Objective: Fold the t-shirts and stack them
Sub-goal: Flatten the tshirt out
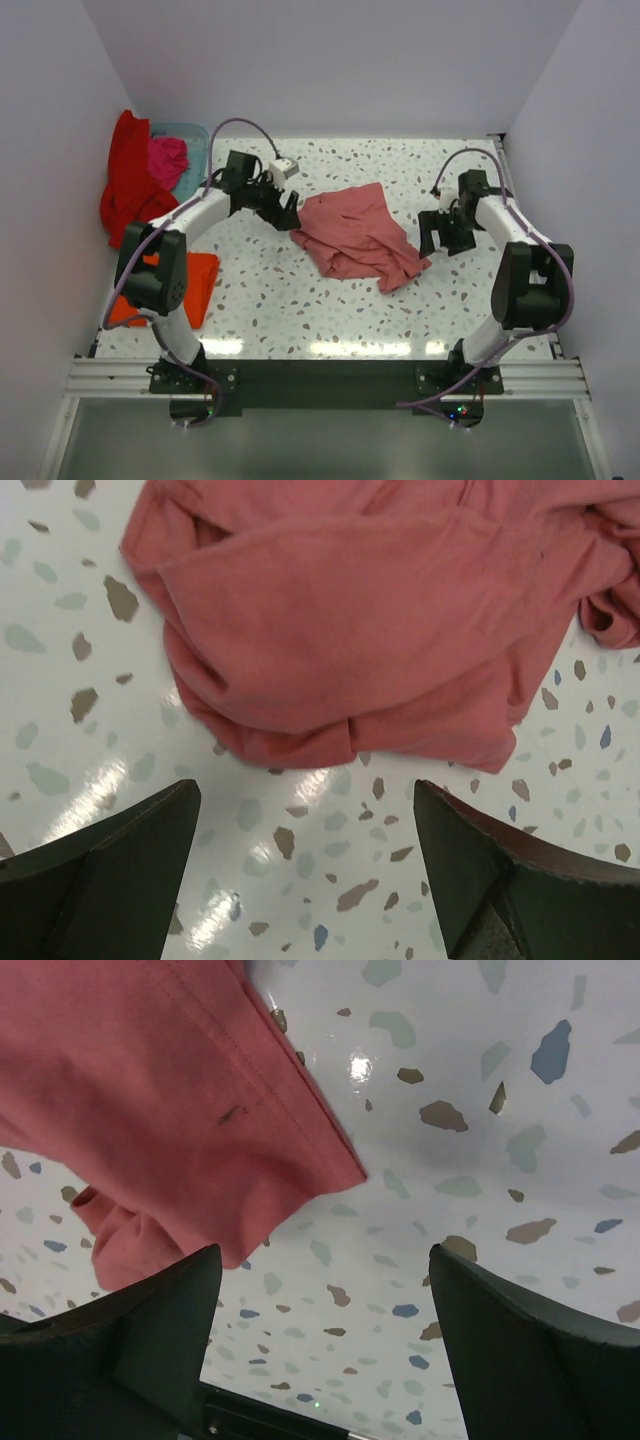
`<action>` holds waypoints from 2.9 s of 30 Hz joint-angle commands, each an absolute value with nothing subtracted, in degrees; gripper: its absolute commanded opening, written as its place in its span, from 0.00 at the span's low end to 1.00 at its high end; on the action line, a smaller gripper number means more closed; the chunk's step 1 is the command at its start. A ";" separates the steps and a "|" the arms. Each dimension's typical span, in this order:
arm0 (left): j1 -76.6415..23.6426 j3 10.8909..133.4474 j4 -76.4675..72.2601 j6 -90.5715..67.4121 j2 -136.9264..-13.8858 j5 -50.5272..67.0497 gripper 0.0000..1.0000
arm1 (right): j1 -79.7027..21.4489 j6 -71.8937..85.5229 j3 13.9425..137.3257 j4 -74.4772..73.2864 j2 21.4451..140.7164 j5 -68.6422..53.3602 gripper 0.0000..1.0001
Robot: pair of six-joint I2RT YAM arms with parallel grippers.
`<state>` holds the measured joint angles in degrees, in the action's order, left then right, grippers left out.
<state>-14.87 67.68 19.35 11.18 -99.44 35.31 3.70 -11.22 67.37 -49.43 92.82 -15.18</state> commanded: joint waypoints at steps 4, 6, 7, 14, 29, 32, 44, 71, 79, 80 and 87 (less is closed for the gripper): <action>-17.40 91.82 16.53 12.13 -113.71 31.04 0.88 | 0.79 -5.72 65.30 -41.40 97.02 -7.48 0.82; -18.71 95.52 13.64 11.34 -118.79 30.06 0.86 | 0.44 -5.28 64.87 -39.73 97.64 -4.59 0.79; -19.24 99.71 13.36 11.25 -120.74 28.14 0.86 | -1.04 -5.01 64.78 -38.94 98.17 -3.53 0.78; -23.02 118.99 17.23 12.65 -137.71 22.77 0.89 | -5.09 -3.87 63.98 -36.21 100.63 1.58 0.72; -27.34 115.40 23.71 21.09 -141.06 14.07 0.64 | -7.73 -7.64 63.28 -40.34 106.17 3.44 0.18; -26.02 114.61 25.75 22.06 -140.19 12.66 0.38 | -7.73 -9.58 64.33 -41.83 106.17 3.51 0.00; -13.10 101.61 16.89 18.11 -118.15 16.08 0.00 | -6.59 -16.70 75.40 -38.50 97.48 9.84 0.00; 0.00 81.97 9.06 9.42 -85.93 27.07 0.00 | -3.25 -24.79 82.60 -32.53 71.44 10.45 0.00; 0.00 108.73 10.13 -1.32 -100.03 27.33 0.00 | -3.16 -25.05 103.17 -24.61 82.35 17.66 0.00; 0.00 107.50 8.80 -0.88 -99.06 26.90 0.00 | -3.25 -25.74 103.88 -23.91 82.09 18.19 0.00; 0.00 88.97 10.26 10.69 -82.13 29.87 0.00 | -2.99 -33.38 93.74 -23.90 72.53 16.36 0.00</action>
<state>-0.82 94.52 10.79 3.79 -92.01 28.93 -3.99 -28.08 99.02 -26.33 78.81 13.41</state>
